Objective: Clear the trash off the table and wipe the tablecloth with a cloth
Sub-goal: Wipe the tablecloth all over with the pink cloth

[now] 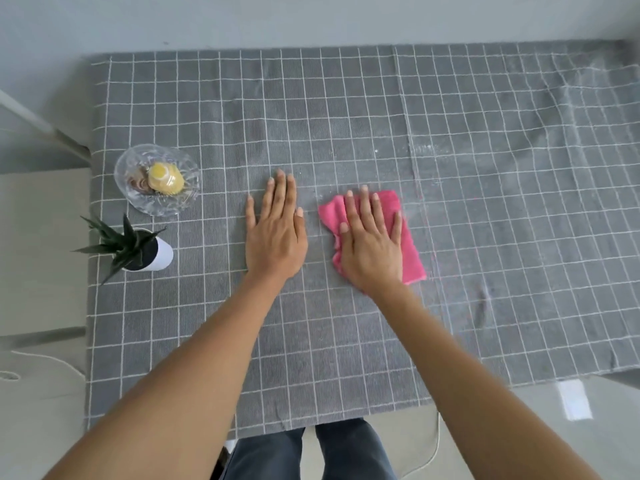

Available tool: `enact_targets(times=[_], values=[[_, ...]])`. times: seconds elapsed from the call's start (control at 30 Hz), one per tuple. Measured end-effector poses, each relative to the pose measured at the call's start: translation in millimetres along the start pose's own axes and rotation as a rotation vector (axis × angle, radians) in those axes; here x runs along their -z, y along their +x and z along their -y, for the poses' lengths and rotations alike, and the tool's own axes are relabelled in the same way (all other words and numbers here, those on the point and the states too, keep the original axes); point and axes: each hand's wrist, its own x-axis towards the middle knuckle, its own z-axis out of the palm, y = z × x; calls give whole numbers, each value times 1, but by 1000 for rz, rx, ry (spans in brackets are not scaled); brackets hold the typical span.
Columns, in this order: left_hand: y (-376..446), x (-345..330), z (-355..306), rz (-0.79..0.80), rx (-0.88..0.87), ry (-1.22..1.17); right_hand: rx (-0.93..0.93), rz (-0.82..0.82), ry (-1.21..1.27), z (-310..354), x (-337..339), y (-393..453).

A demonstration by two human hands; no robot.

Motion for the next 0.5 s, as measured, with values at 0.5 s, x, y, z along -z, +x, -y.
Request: enact_targets(times=[0.5], values=[[0,-1,1,4,-8,-14,-609,-234,130,-41,14,29]])
